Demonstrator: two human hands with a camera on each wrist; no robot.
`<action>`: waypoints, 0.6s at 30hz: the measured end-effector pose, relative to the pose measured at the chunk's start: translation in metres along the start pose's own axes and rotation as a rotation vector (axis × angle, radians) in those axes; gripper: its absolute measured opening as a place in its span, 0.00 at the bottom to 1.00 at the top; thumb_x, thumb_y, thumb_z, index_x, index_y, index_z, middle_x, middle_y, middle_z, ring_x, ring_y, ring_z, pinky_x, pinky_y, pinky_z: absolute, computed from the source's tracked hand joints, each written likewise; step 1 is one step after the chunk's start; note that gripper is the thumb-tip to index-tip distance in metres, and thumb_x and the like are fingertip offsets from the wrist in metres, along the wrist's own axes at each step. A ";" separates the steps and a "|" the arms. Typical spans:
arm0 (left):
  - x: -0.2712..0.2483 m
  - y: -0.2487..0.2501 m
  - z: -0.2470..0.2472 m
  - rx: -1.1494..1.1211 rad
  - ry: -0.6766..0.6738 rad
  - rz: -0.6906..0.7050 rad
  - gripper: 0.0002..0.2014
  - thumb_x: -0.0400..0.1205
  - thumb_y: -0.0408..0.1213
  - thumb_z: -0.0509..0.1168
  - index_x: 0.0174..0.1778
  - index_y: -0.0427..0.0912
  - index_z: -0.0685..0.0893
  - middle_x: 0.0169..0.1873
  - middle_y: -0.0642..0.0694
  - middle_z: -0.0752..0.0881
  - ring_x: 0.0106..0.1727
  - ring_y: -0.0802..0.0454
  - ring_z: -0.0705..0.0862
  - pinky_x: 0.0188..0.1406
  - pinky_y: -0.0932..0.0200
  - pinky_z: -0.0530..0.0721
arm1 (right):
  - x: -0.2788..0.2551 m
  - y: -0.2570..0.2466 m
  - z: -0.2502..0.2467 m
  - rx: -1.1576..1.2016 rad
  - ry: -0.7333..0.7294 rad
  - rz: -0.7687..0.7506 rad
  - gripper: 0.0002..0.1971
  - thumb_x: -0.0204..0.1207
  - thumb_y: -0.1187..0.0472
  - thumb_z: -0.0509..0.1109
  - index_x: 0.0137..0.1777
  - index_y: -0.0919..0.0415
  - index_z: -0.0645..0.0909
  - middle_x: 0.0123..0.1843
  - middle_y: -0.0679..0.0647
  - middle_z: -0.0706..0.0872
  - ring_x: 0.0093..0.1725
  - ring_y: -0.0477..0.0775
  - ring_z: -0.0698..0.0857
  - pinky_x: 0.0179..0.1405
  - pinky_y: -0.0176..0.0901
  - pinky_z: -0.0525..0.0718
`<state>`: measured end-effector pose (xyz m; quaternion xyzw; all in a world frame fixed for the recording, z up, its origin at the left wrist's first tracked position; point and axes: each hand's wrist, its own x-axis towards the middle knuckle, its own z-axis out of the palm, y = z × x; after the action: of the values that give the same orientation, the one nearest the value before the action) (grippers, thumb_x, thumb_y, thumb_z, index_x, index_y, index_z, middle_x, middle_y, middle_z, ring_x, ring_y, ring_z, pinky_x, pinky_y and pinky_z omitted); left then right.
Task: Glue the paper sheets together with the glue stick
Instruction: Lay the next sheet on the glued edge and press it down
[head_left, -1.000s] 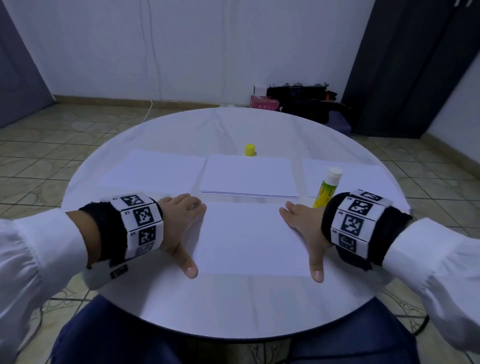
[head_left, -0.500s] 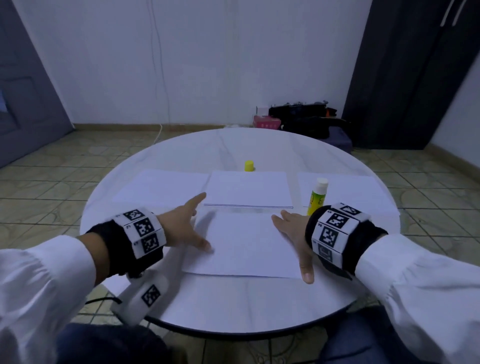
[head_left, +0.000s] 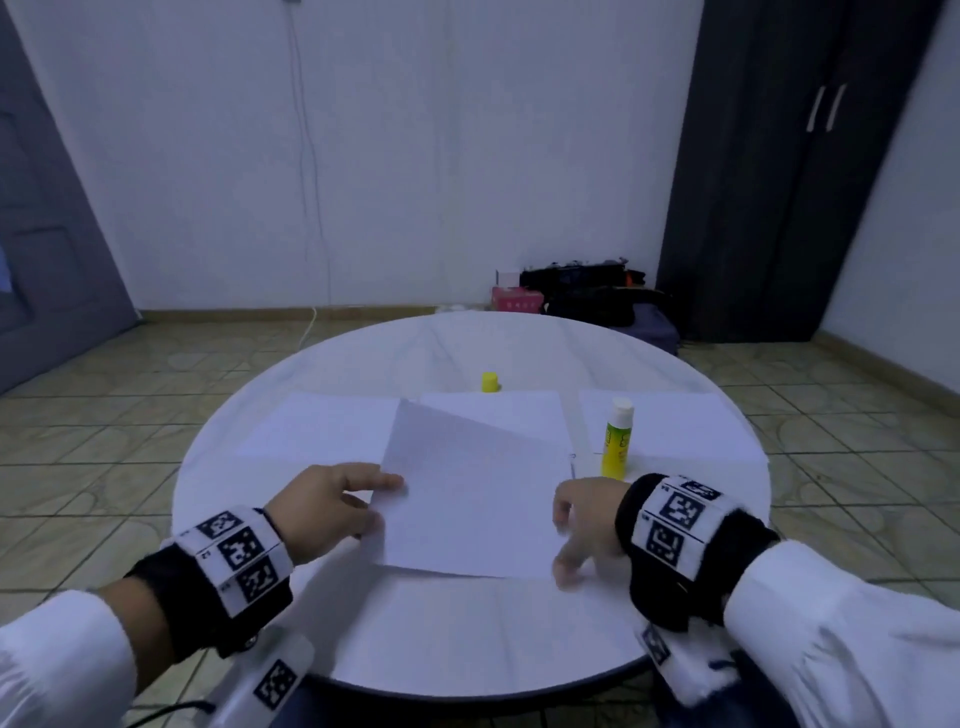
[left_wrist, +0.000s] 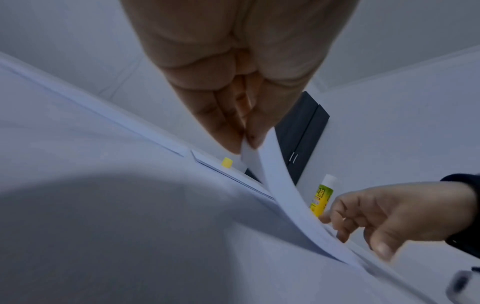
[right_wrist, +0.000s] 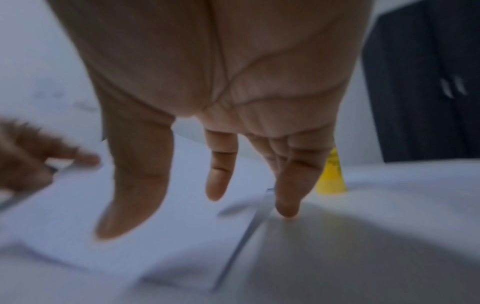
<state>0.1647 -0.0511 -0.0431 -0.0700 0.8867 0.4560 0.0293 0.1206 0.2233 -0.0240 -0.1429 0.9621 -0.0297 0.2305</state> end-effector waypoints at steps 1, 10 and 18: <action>0.000 0.001 -0.003 -0.007 0.008 0.023 0.21 0.74 0.17 0.69 0.47 0.51 0.88 0.55 0.57 0.84 0.40 0.49 0.88 0.42 0.67 0.85 | 0.004 -0.001 -0.001 0.095 0.023 0.006 0.26 0.73 0.49 0.74 0.66 0.62 0.77 0.62 0.53 0.81 0.59 0.54 0.80 0.49 0.39 0.77; 0.046 0.014 -0.017 -0.033 0.108 -0.020 0.17 0.74 0.23 0.70 0.53 0.47 0.89 0.43 0.48 0.90 0.36 0.54 0.89 0.43 0.67 0.83 | 0.045 -0.013 -0.030 0.477 0.273 0.129 0.21 0.77 0.56 0.70 0.68 0.65 0.79 0.67 0.61 0.82 0.67 0.59 0.80 0.59 0.42 0.77; 0.129 0.043 0.005 0.353 -0.041 -0.102 0.26 0.77 0.34 0.72 0.72 0.44 0.79 0.66 0.43 0.82 0.61 0.47 0.83 0.55 0.64 0.77 | 0.085 -0.025 -0.063 0.307 0.272 0.244 0.21 0.77 0.56 0.69 0.68 0.65 0.76 0.69 0.60 0.79 0.68 0.58 0.78 0.61 0.44 0.77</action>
<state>0.0308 -0.0348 -0.0264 -0.0992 0.9476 0.2924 0.0820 0.0257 0.1747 -0.0014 0.0166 0.9786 -0.1666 0.1196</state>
